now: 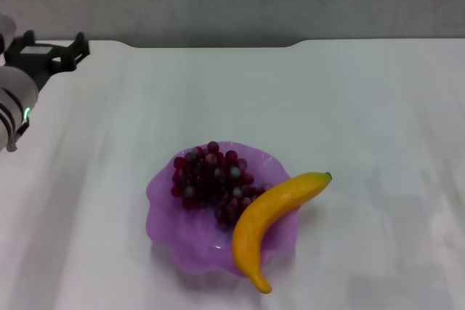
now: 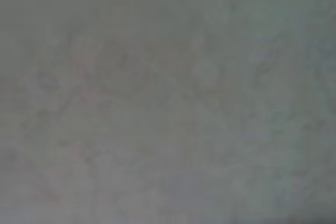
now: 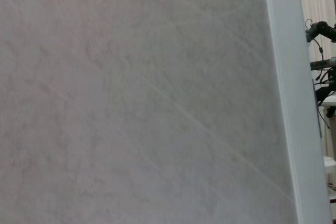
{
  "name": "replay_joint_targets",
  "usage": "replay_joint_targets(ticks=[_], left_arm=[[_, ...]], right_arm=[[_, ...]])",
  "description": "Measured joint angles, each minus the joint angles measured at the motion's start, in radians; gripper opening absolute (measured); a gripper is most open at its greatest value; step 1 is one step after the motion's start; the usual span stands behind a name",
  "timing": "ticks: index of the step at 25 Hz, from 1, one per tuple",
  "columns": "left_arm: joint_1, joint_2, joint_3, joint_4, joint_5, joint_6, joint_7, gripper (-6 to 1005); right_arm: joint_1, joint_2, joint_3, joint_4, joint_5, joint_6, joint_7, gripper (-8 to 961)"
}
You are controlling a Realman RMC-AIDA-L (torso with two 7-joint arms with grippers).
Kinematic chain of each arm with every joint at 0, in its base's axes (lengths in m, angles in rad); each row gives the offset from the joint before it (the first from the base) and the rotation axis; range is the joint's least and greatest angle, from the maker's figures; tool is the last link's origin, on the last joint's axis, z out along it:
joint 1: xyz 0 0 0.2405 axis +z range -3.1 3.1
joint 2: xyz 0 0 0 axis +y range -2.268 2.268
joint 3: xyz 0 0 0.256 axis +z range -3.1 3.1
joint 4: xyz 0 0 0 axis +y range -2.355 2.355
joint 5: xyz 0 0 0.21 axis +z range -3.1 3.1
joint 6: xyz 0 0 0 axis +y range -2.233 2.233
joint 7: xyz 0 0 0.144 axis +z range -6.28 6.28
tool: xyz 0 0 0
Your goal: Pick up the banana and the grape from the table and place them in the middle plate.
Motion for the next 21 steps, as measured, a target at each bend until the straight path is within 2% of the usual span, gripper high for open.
replay_joint_targets(ticks=[4, 6, 9, 12, 15, 17, 18, 19, 21], left_arm=[[-0.030, 0.002, 0.076, 0.109, 0.062, 0.164, -0.083, 893], [-0.040, 0.015, 0.124, 0.158, 0.172, 0.230, -0.228, 893], [-0.067, 0.053, 0.163, 0.241, 0.410, 0.276, -0.582, 893], [-0.101, 0.094, 0.200, 0.369, 0.689, 0.407, -1.036, 893], [-0.132, 0.110, 0.178, 0.519, 0.897, 0.582, -1.378, 893], [-0.152, 0.100, 0.119, 0.586, 0.948, 0.630, -1.505, 887], [-0.163, 0.073, 0.035, 0.614, 0.952, 0.610, -1.539, 887], [-0.163, 0.073, 0.035, 0.614, 0.952, 0.610, -1.539, 887], [-0.163, 0.045, -0.035, 0.613, 0.951, 0.584, -1.488, 887]], right_arm=[[0.011, 0.000, -0.001, 0.000, 0.000, 0.000, 0.000, 901], [0.012, 0.001, -0.001, -0.002, 0.000, 0.000, 0.000, 901], [0.012, 0.001, -0.001, -0.002, 0.000, 0.000, 0.002, 901], [0.012, 0.001, -0.002, -0.002, 0.000, 0.000, 0.001, 900], [0.018, 0.001, -0.002, -0.002, 0.000, 0.000, 0.001, 900], [0.023, 0.001, -0.002, -0.002, 0.000, 0.003, 0.001, 900], [0.024, 0.001, -0.002, 0.001, 0.000, 0.007, 0.000, 900], [0.024, 0.001, -0.002, 0.001, 0.000, 0.007, 0.000, 900], [0.025, 0.001, -0.001, 0.004, 0.000, 0.009, 0.000, 900]])
